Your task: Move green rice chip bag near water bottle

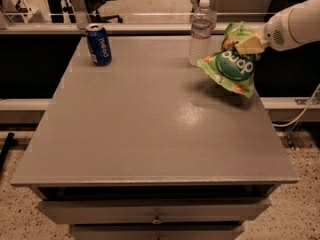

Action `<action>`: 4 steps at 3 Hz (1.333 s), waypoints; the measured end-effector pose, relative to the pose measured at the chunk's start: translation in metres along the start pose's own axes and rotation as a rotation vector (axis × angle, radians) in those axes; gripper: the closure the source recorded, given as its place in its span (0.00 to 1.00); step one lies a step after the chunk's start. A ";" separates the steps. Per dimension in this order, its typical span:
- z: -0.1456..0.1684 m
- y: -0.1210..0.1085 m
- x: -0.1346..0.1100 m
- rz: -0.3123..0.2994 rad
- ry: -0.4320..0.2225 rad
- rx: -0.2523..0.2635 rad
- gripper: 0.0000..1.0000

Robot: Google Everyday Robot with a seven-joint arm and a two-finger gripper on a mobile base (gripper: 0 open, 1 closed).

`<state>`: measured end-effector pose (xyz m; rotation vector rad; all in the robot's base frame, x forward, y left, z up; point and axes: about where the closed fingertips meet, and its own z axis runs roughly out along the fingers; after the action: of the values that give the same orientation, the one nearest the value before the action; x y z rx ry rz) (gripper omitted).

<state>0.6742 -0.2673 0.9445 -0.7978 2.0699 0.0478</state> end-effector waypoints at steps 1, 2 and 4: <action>0.012 0.000 0.005 0.050 -0.013 0.010 1.00; 0.024 0.003 0.009 0.091 -0.021 0.011 1.00; 0.041 0.010 0.016 0.136 -0.008 0.006 0.67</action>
Offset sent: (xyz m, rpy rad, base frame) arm 0.0186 0.0054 -0.0331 0.1199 0.0105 -0.0968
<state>0.6922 -0.2551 0.9055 -0.6507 2.1130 0.1197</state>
